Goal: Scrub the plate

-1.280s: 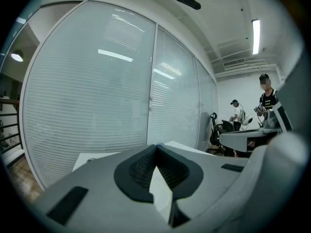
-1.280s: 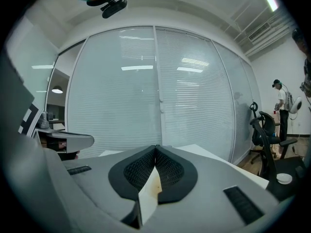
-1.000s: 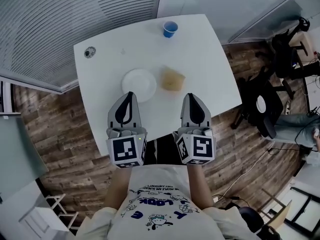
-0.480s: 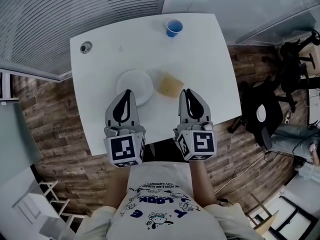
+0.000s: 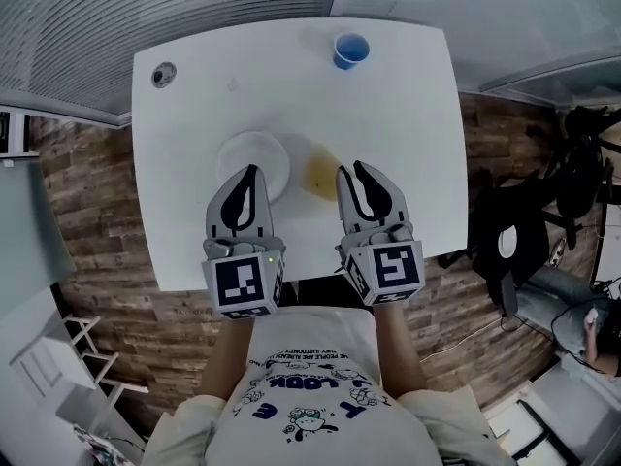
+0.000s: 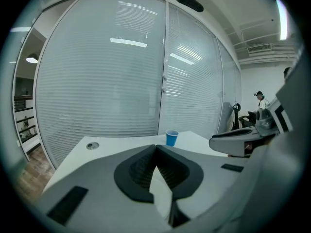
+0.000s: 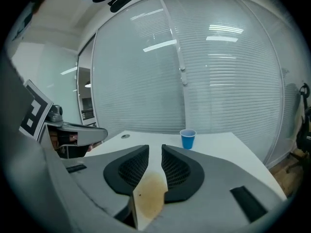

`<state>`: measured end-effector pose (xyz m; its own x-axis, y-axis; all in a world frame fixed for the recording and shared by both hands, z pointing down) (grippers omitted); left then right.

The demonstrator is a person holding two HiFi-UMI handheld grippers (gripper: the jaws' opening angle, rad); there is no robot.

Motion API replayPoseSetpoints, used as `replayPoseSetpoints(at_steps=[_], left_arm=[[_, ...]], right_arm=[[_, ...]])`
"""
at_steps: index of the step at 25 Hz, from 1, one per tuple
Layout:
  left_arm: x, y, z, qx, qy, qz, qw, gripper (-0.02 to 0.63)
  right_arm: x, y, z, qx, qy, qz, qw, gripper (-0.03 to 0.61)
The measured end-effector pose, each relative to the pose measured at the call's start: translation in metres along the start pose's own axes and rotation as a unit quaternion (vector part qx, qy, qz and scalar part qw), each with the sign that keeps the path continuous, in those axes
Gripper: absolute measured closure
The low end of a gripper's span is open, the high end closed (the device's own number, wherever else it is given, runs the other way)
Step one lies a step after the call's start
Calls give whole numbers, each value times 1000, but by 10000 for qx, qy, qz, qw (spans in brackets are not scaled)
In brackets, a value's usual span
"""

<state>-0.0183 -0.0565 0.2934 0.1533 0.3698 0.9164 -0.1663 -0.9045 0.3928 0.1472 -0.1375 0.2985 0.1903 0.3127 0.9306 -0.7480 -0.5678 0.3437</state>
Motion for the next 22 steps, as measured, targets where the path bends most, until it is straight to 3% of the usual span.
replayPoseSetpoints(at_steps=[11, 17, 22], left_arm=[[3, 16, 3, -321, -69, -116, 9994, 588], [16, 12, -5, -410, -115, -370, 9984, 588], [23, 14, -15, -369, -180, -528, 9978, 588]], right_arm=[[20, 26, 13, -732, -129, -572, 9956, 422], [34, 32, 12, -921, -167, -924, 9913, 394], [50, 37, 13, -1080, -485, -1361, 9836, 385]])
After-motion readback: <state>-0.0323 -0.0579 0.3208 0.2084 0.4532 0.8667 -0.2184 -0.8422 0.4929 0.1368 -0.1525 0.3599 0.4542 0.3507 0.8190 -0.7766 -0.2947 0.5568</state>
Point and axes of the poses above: the fingertips, and each gripper's own axes: y forward along the fingers, z to its right, x out of its underside, the point moved 7 cm from there along -y, backward along the fingers, and after that the axes turned 2 degrees about -x, right-handed, at the moved point
